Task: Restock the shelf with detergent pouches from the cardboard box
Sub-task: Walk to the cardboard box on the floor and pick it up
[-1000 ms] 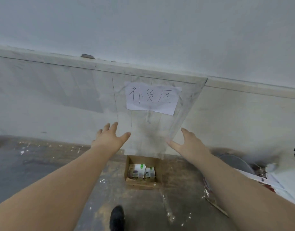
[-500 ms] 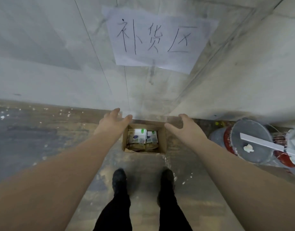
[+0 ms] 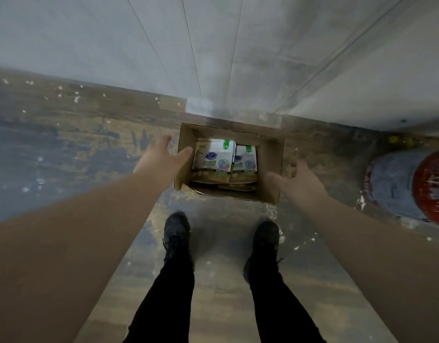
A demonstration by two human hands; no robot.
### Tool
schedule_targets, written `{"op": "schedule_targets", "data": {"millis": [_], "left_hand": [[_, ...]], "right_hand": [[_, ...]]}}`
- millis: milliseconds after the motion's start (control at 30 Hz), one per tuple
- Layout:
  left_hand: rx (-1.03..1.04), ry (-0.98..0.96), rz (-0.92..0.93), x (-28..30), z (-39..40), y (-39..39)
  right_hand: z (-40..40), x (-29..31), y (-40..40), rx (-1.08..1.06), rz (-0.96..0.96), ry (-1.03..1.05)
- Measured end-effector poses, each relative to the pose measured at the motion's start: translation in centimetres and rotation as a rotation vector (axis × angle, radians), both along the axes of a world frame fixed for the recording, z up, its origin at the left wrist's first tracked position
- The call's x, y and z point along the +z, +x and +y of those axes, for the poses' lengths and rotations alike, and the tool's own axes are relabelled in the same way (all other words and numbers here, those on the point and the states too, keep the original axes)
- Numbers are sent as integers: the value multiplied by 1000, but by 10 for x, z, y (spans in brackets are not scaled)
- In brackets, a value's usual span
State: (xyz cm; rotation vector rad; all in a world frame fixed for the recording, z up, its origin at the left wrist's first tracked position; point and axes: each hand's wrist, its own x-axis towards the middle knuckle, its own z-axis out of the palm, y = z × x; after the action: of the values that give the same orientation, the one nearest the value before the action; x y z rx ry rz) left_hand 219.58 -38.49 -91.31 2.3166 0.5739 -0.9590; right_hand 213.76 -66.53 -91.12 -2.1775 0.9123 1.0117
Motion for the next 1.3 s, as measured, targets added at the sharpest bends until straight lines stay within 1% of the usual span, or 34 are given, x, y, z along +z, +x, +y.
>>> {"op": "schedule_targets", "data": {"millis": [100,200,267,367,533,700,867,1000,1133,1300], "left_hand": [[31,33,29,-43,-2,5],[117,-3,49,-78,-8,9],[177,-43,20,-98,-15,9],[296,-60,-30,-122,-19,7],[308,81,45,-138,-17,12],[278,102,35,-137,-20,10],[285,101,4,-131,-25,8],[281,92,2,-107,-26,5],[300,87,15,-60,-24,2],[311,60,-23,18,-22,1]], "right_hand": [[4,-42,5,-52,1,-16],[8,-79,8,-105,-11,-1],[11,-97,9,-194,-49,10],[12,-116,11,-290,-107,-45],[10,-128,14,-318,-90,-92],[14,-128,16,-246,-66,-112],[10,-124,17,-190,-46,-133],[7,-106,16,-180,-61,-143],[5,-64,19,-157,-80,-130],[5,16,22,-147,-100,-123]]}}
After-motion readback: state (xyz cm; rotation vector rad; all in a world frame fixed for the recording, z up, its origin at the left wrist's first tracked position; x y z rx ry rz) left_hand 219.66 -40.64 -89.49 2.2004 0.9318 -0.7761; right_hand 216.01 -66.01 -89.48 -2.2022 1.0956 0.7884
